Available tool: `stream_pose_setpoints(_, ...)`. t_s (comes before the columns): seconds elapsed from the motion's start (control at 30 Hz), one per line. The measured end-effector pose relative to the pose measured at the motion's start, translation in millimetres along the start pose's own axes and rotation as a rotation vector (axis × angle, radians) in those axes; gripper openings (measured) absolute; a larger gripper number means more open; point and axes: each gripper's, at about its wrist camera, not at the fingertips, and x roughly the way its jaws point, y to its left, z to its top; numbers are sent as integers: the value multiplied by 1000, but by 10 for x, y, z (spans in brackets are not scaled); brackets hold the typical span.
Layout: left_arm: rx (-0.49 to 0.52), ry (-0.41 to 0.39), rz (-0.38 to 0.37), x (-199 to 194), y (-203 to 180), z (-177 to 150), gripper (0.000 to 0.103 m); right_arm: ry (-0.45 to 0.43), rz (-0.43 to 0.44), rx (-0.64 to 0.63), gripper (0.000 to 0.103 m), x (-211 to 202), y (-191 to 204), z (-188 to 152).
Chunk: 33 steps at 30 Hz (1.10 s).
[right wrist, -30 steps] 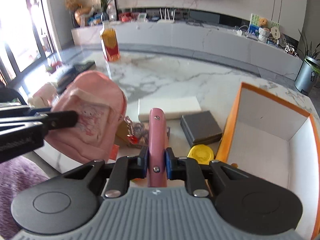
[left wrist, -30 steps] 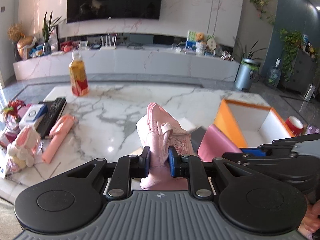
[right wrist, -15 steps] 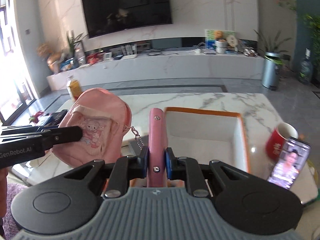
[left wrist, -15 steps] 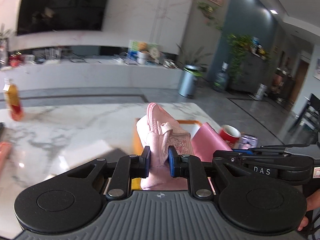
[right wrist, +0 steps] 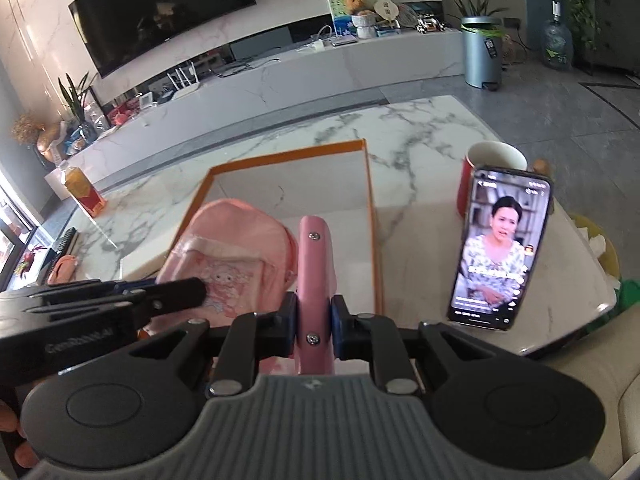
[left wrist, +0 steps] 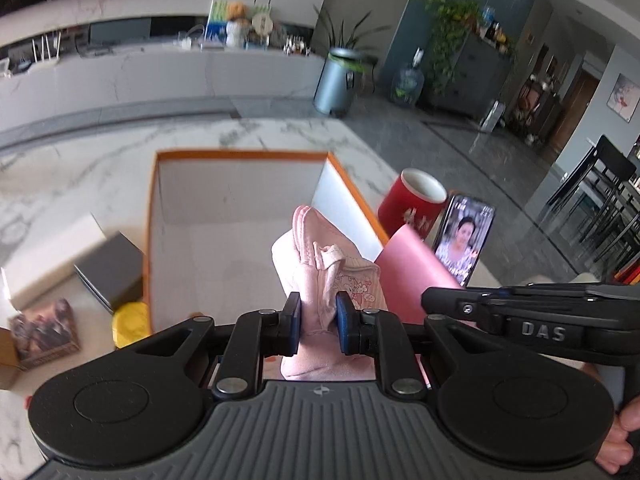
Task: Organize objects
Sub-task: 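Carry the pink pouch and pink wallet over the orange box with both tools, then lower the pouch and wallet into the box and open both tools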
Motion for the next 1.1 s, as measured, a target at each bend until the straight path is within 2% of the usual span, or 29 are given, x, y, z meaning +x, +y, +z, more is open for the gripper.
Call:
stream_pose_setpoints(0.2,-26,82,-19,260,-20,-62,20,39,-48,-22,18,140,-72,-50)
stream_pose_setpoints(0.3,-47,122,-40,340,5,-119,19,69,-37,-4,19,200,-131,-60)
stream_pose_setpoints(0.57,-20,147,-40,393,-79,-151,19,115,-54,-20,22,350,-87,-63)
stream_pose_setpoints(0.7,-34,165,-65,400,-22,-154,19,142,-51,-18,23,401,-100,-41)
stream_pose_setpoints(0.97,-146,176,-169,338,182,-180,26,168,-48,-30,25,407,-78,-13)
stream_pose_setpoints(1.1,-195,183,-214,318,243,-179,32,162,-33,-24,31,344,-80,19)
